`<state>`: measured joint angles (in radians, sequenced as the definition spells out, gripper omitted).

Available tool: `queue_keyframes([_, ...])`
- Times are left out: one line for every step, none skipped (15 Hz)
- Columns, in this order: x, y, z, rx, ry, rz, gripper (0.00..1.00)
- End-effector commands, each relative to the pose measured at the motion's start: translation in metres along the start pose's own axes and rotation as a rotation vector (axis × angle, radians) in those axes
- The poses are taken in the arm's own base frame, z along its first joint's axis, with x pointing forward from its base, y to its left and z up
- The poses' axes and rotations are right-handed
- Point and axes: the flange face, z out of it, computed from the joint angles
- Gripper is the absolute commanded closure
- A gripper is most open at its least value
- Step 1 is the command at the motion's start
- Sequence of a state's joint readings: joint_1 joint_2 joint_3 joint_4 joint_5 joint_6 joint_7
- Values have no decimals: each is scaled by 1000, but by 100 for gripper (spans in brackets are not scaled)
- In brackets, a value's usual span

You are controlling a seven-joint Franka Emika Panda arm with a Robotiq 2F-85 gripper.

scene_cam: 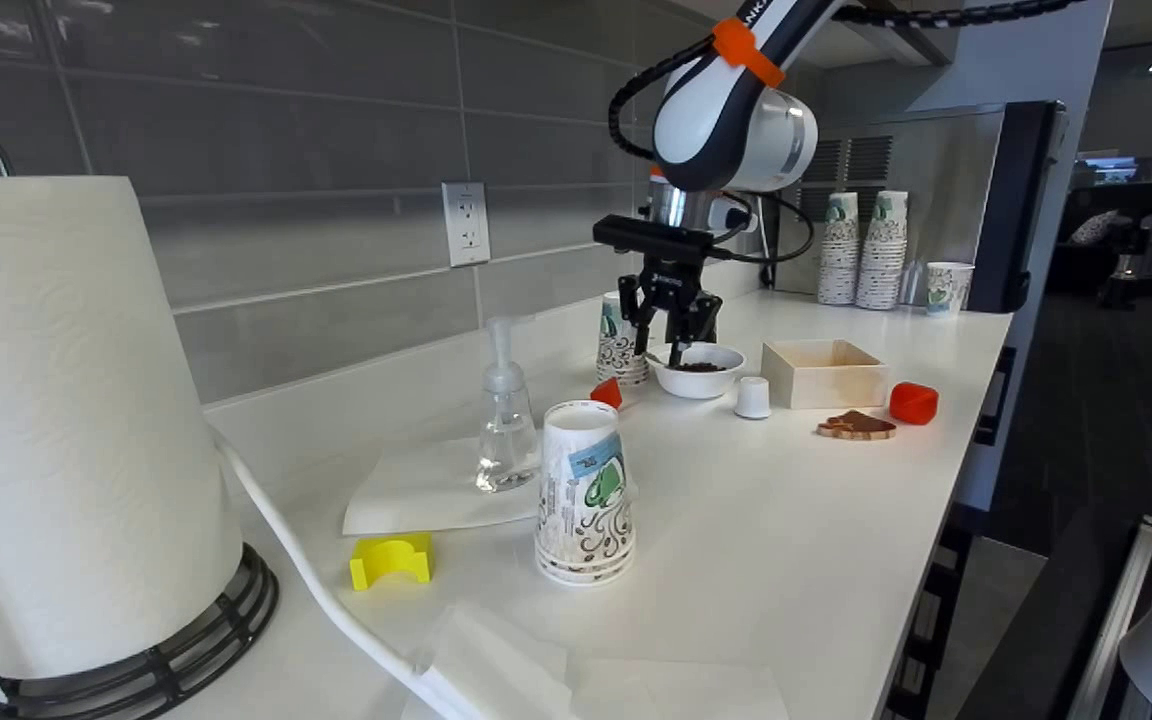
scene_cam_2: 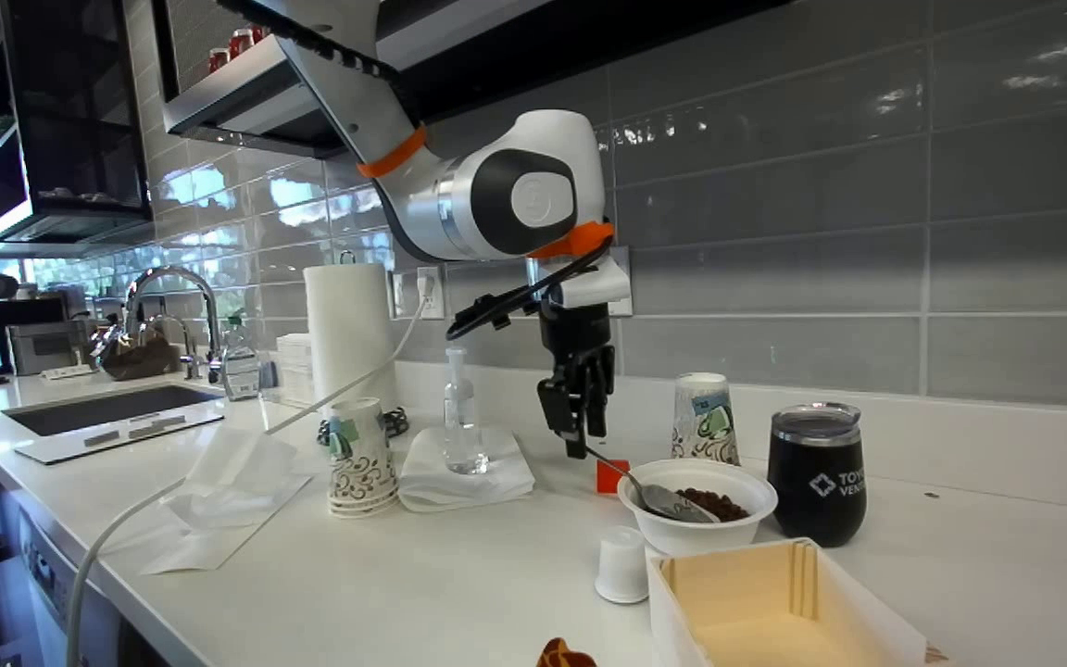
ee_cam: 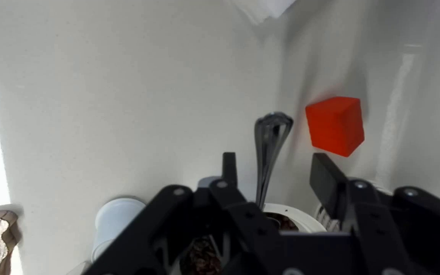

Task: Stir the contents of the white bowl using the knife shovel. Then, pick up the orange objects and place them in the box.

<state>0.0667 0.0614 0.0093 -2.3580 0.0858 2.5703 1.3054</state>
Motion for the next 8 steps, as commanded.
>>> queue_keyframes([-1,0,-6,7,20,18,14])
queue_keyframes([-1,0,-7,9,20,21,12])
queue_keyframes([0,1,-9,13,17,22,8])
queue_keyframes([1,1,-12,16,14,23,5])
queue_keyframes([0,2,-16,26,12,21,0])
queue_keyframes([-1,3,-22,37,9,16,0])
queue_keyframes([-3,4,-29,54,16,13,0])
queue_keyframes([-4,3,-35,68,25,10,0])
